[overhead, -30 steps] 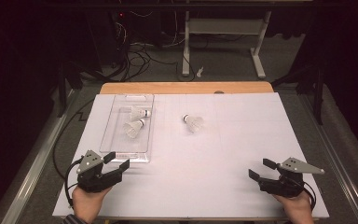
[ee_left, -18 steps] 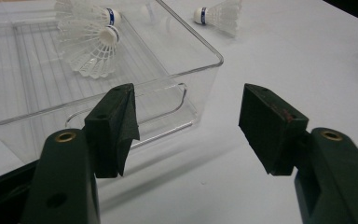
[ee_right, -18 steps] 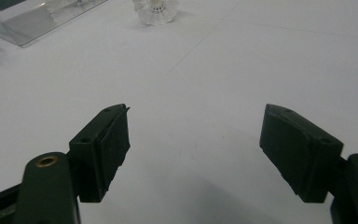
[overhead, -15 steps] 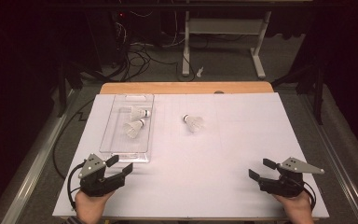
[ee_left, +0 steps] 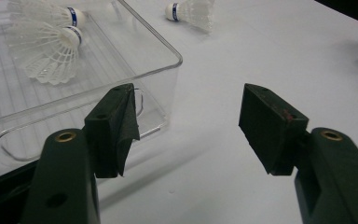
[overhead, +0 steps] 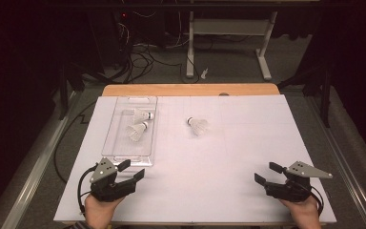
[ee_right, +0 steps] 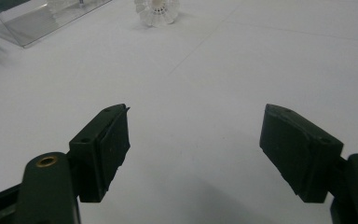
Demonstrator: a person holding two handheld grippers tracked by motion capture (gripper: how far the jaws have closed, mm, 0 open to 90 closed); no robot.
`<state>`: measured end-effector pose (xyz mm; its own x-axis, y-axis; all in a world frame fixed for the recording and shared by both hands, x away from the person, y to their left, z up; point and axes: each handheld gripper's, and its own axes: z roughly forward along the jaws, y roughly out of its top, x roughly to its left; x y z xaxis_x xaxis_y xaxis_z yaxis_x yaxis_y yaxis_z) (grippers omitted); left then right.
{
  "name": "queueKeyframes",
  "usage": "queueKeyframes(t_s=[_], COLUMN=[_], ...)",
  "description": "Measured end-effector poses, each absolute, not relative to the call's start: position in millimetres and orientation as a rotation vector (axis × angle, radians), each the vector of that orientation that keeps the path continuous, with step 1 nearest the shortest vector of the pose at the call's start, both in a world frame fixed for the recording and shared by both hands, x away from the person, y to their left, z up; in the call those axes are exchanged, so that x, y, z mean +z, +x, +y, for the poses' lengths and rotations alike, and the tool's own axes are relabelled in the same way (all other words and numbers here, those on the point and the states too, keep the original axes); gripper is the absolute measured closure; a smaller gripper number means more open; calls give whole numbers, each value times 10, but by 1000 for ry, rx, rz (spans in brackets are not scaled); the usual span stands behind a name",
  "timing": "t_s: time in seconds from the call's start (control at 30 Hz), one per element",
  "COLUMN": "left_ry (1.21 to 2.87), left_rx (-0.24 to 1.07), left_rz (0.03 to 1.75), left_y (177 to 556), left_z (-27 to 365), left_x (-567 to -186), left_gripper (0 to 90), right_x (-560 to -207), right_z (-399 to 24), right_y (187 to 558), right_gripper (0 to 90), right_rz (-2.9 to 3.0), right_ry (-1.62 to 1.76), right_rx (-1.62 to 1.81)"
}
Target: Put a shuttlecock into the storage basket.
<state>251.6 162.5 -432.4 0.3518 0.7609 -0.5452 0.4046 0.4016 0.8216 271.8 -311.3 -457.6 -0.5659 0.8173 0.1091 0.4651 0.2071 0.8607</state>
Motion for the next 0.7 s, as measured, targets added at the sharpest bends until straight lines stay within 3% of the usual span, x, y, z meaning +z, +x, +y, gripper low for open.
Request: queueKeyframes(t_s=[0.7], left_ry=[1260], left_rx=[282], left_rz=[1223], left_y=[2561], left_z=[1350], left_x=[-4325], left_gripper=[379], right_x=[-4578], right_z=[-3111], right_y=[2723], right_gripper=[245], right_rz=[2121], right_ry=[1195], right_rx=[1305])
